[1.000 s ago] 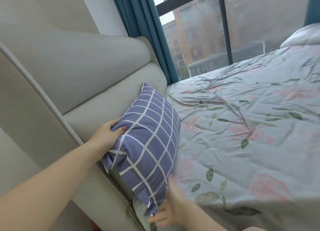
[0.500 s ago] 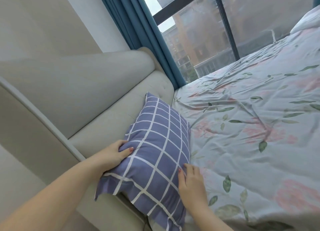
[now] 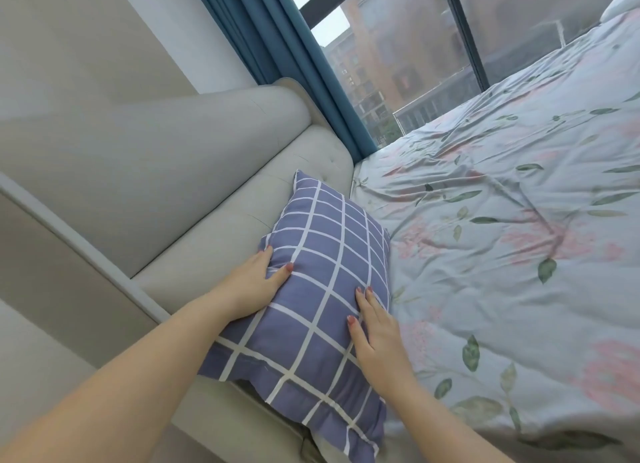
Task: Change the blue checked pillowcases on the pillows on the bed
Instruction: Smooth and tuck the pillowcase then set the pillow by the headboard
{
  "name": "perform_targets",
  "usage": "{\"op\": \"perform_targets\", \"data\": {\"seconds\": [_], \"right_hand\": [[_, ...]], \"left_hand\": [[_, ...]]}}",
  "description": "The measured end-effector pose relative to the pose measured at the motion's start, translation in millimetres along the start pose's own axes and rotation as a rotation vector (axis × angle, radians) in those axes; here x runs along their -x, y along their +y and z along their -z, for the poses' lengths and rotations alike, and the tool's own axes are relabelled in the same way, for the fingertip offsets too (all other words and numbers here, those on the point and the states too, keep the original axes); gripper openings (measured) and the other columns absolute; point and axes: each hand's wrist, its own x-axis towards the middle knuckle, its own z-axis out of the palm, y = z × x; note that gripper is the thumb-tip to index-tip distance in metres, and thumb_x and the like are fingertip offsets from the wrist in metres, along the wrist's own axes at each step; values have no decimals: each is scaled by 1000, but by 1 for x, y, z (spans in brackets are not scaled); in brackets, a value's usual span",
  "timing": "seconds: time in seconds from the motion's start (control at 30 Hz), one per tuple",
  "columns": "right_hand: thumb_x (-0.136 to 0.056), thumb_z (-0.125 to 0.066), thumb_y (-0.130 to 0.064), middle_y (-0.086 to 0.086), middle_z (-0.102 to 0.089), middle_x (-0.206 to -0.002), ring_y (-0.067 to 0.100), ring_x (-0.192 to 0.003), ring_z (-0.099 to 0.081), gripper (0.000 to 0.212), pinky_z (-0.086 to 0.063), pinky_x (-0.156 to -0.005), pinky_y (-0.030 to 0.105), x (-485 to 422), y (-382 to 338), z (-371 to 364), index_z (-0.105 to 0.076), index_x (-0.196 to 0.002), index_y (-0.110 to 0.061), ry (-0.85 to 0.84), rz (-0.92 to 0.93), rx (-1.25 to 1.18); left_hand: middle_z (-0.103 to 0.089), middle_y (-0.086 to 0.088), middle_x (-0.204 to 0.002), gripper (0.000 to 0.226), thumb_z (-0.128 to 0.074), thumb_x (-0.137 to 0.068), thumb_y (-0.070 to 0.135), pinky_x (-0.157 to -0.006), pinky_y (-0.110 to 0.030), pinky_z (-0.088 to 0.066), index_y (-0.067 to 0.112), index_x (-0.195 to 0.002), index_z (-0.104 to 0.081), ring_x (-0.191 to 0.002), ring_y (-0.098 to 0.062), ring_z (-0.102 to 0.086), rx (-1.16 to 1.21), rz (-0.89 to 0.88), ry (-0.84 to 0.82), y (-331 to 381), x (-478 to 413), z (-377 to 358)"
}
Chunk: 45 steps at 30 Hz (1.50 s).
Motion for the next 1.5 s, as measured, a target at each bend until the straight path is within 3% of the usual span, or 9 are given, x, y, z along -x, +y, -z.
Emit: {"op": "perform_targets", "data": {"seconds": [0.23, 0.33, 0.47, 0.57, 0.67, 1.07, 1.23, 1.4, 1.5], "right_hand": [[-102, -29, -47, -10, -19, -161, 10, -148, -15, 55, -10, -121, 30, -31, 8, 7, -26, -153, -28, 47, -50, -84], [-100, -28, -51, -10, -20, -161, 10, -148, -15, 57, -11, -122, 31, -41, 12, 10, -28, -153, -29, 25, -52, -86], [-104, -30, -44, -13, -14, -161, 10, -148, -11, 52, -10, -121, 31, -42, 13, 7, -23, -154, -32, -9, -25, -41], [-104, -29, -44, -16, -10, -161, 10, -148, -8, 52, -8, -121, 30, -43, 15, 3, -21, -154, -34, -15, -28, -34], [-104, -28, -45, -16, -9, -162, 11, -149, -7, 52, -9, -122, 34, -47, 17, 1, -20, -154, -35, -10, -25, -39], [-104, -26, -45, -18, -8, -161, 10, -148, -5, 51, -5, -122, 32, -58, 19, -1, -18, -154, -37, 4, -73, -102], [-102, -20, -51, -15, -8, -162, 11, -149, -4, 52, -6, -122, 36, -75, 26, -10, -19, -153, -40, 30, -75, -114], [-95, -15, -59, -17, -10, -162, 9, -149, -7, 61, -8, -122, 39, -100, 35, -14, -20, -153, -39, 66, -111, -144], [-93, -15, -59, -16, -14, -162, 7, -149, -8, 65, -7, -123, 36, -121, 43, -14, -21, -153, -35, 79, -129, -193]], "left_hand": [[-64, 2, -128, 66, -31, -93, 71, -100, -35, -49, 24, -131, -58, -109, -20, -63, -38, 162, -212, 9, 8, 24], [-67, -5, -114, 71, -25, -93, 71, -84, -36, -59, 18, -122, -62, -95, -22, -68, -86, 314, -290, 7, 14, 39], [-67, -10, -100, 76, -14, -94, 67, -82, -33, -47, 12, -85, -66, -88, -25, -60, -433, 225, 92, 9, 0, 51], [-48, -5, -145, 54, -28, -102, 52, -107, -36, -37, 17, -130, -59, -130, -25, -46, -307, -8, 330, 15, -26, 42], [-16, 6, -164, 59, -31, -105, 44, -118, -26, -12, 19, -157, -20, -150, -13, -15, -120, -168, 155, 23, -52, 28], [-11, 3, -164, 60, -30, -105, 43, -119, -25, -2, 16, -156, -17, -151, -10, -7, 348, -64, 70, 12, -93, -22], [-27, 21, -157, 94, -37, -72, 93, -123, -40, -15, 43, -151, -29, -147, -10, -26, 431, 53, -92, 13, -114, 8], [-21, 3, -161, 45, -20, -107, 44, -115, -23, -10, 25, -145, -35, -150, -13, -14, 266, -43, 25, 35, -145, 3], [-29, -1, -158, 50, -22, -108, 39, -108, -20, -17, 17, -151, -33, -147, -16, -23, 246, -73, 99, 38, -169, -3]]}}
